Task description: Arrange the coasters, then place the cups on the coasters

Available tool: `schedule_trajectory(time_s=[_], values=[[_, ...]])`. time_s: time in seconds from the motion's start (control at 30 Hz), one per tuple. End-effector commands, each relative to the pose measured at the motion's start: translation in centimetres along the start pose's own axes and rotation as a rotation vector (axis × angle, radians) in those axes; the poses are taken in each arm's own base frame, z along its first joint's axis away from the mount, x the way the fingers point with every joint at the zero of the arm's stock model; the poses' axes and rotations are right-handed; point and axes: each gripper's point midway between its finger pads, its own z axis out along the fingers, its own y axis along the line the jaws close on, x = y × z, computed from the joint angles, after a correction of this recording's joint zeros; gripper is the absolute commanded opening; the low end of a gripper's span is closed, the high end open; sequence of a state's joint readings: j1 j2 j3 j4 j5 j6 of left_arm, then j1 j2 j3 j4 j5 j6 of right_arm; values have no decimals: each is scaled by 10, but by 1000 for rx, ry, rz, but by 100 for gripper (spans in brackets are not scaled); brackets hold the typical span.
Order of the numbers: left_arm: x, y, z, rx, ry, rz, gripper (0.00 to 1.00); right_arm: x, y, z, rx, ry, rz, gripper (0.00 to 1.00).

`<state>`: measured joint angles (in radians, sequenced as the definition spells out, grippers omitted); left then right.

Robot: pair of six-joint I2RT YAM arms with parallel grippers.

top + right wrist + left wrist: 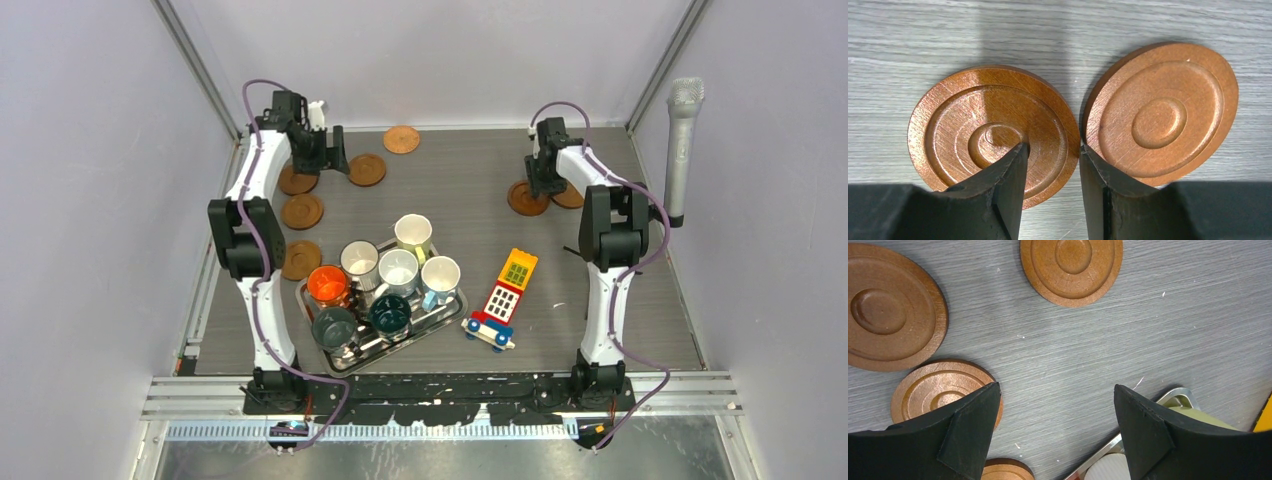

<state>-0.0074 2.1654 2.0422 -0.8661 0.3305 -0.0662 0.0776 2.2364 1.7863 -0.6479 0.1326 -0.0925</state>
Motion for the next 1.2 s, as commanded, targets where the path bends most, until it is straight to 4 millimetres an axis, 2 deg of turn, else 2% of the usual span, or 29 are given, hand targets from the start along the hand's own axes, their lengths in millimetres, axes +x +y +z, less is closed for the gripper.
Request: schedule_trajectory(time_s=[0.0, 0.27, 0.47, 0.63, 0.8, 1.03, 1.17], values=[[-11, -1, -5, -11, -25, 38, 86, 28, -34, 7, 99, 107, 1, 46], [-8, 2, -6, -27, -11, 52, 86, 5, -13, 22, 7, 67, 19, 45], [-6, 6, 0, -32, 6, 52, 86, -1, -2, 30, -7, 62, 18, 45], [-16, 13, 11, -47, 3, 63, 87, -6, -2, 27, -11, 51, 19, 45], [-28, 17, 25, -45, -10, 68, 88, -20, 6, 24, -37, 20, 6, 45], [-34, 26, 48, -52, -15, 69, 88, -26, 20, 30, -61, 12, -7, 45], [-33, 31, 56, -58, -14, 103, 89, -36, 22, 23, -58, -13, -9, 50]])
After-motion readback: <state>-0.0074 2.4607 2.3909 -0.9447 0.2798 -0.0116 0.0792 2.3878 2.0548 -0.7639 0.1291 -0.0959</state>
